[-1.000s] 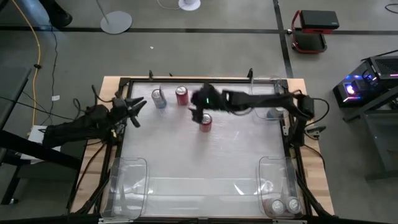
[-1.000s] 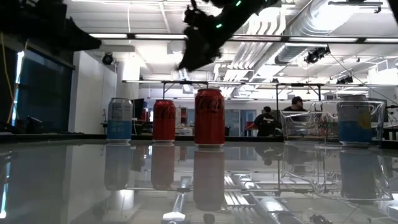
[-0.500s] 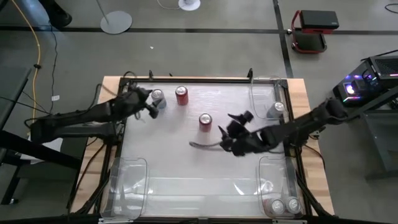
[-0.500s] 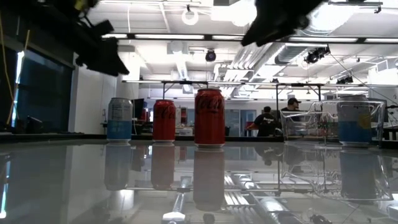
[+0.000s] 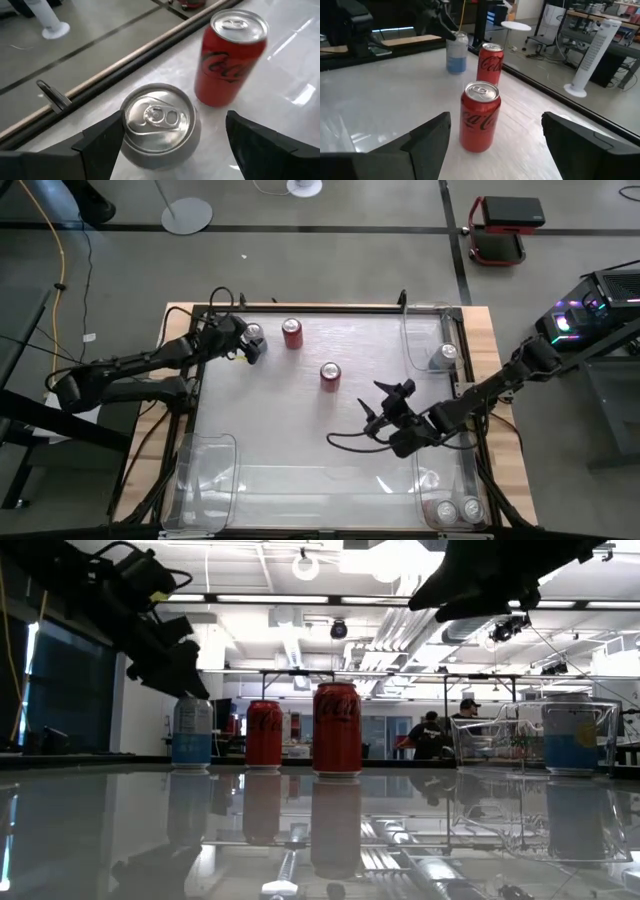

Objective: Sort soda cans
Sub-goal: Put the blue-white soda can into the top transparent bin

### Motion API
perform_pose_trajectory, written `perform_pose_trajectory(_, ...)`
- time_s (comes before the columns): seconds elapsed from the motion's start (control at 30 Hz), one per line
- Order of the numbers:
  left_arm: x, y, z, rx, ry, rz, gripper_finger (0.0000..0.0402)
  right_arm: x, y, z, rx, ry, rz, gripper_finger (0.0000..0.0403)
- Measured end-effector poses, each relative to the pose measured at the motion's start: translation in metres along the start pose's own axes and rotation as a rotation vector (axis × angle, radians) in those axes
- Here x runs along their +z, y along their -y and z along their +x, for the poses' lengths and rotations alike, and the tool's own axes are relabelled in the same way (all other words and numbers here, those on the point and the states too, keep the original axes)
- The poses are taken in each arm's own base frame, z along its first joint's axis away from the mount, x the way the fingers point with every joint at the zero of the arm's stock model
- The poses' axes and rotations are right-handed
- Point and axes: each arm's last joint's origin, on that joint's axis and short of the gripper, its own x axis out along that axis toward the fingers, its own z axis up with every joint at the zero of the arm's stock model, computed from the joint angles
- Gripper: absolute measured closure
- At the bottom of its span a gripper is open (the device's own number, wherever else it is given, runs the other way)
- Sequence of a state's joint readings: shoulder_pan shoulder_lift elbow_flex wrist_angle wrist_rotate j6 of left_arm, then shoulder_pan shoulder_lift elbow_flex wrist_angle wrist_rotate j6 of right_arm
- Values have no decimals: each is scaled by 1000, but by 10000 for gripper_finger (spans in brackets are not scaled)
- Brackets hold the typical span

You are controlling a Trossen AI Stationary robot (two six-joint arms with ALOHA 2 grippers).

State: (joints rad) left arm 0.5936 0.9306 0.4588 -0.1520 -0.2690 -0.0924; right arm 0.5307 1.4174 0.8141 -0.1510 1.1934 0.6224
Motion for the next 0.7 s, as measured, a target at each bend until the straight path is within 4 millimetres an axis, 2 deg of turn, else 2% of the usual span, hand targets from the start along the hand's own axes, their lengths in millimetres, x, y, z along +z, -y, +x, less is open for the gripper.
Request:
perform_pose_trajectory(0.53, -23, -2, 10, 2, 53, -35, 79, 1, -1, -2, 0, 12, -13, 102)
perform_pose_trajectory(0.7, -21, -3, 9, 22, 91, -31, 80, 1, -1, -2, 1, 13, -29, 102)
